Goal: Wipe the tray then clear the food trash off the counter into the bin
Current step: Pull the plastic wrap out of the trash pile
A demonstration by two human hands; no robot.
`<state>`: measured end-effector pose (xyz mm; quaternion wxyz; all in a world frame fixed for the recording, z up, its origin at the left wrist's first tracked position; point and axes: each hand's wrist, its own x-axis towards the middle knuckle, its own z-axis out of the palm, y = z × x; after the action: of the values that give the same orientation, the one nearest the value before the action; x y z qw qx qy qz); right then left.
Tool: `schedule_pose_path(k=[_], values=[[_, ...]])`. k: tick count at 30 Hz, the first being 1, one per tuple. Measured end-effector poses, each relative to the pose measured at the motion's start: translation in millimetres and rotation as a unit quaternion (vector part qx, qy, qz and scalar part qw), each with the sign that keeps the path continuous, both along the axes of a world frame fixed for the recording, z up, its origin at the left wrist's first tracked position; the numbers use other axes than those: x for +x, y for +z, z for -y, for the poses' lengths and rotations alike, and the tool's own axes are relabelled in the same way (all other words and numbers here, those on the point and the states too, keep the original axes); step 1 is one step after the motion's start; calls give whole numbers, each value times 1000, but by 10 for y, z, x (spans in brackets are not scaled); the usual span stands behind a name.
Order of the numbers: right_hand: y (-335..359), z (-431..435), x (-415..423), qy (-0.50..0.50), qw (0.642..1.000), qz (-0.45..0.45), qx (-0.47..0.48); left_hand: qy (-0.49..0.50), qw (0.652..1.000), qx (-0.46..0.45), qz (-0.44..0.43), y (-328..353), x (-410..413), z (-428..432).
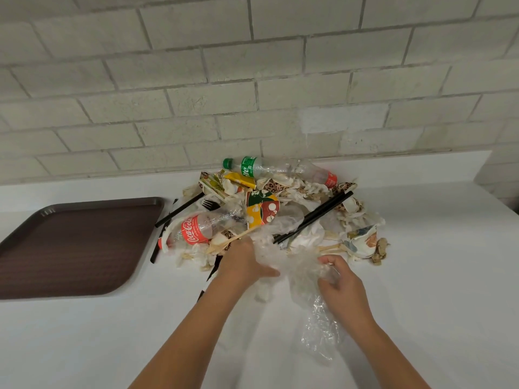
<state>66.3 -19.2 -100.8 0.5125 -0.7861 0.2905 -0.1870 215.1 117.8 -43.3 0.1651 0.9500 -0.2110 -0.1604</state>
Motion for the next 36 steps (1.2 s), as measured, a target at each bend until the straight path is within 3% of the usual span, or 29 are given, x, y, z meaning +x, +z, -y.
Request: schedule_pose_path(k=[2, 3, 5, 7, 9, 11, 14, 15, 17, 22, 27, 30, 36], values=[[-18, -4, 0, -2, 1000, 8, -6, -33, 999, 26, 16, -39, -75, 2], [-32, -2, -1, -2, 1000, 14, -10, -44, 998, -23, 38, -76, -107, -7], [-42, -2, -12, -5, 999, 35, -20, -45, 972, -222, 67, -95, -267, -77], [-20, -10, -24, -20, 997, 73, -26, -19, 895, -439, 83, -116, -455, -223], [23, -34, -24, -43, 992, 110, -41, -12, 859, -504, 90, -218, -621, -412], [46, -61, -12, -71, 987, 136, -51, -38, 890, -449, 71, -415, -709, -605], [53, -110, -6, -78, 983, 155, -64, -76, 971, -197, 112, -757, -715, -812], [39, -126, -6, -78, 981, 158, -74, -76, 977, -125, 153, -849, -711, -831], [15, -159, -21, -79, 978, 172, -90, -62, 973, -65, 212, -896, -706, -792], [7, -183, -97, -57, 989, 129, -53, -86, 958, -115, 248, -932, -672, -726], [-174, -164, -236, -23, 964, 127, -233, -147, 957, -151, 197, -904, -672, -744], [-252, -180, -320, -16, 959, 101, -265, -186, 950, -137, 209, -865, -673, -738], [-109, -254, -648, -101, 972, 109, -183, -211, 946, -136, 206, -929, -636, -735]])
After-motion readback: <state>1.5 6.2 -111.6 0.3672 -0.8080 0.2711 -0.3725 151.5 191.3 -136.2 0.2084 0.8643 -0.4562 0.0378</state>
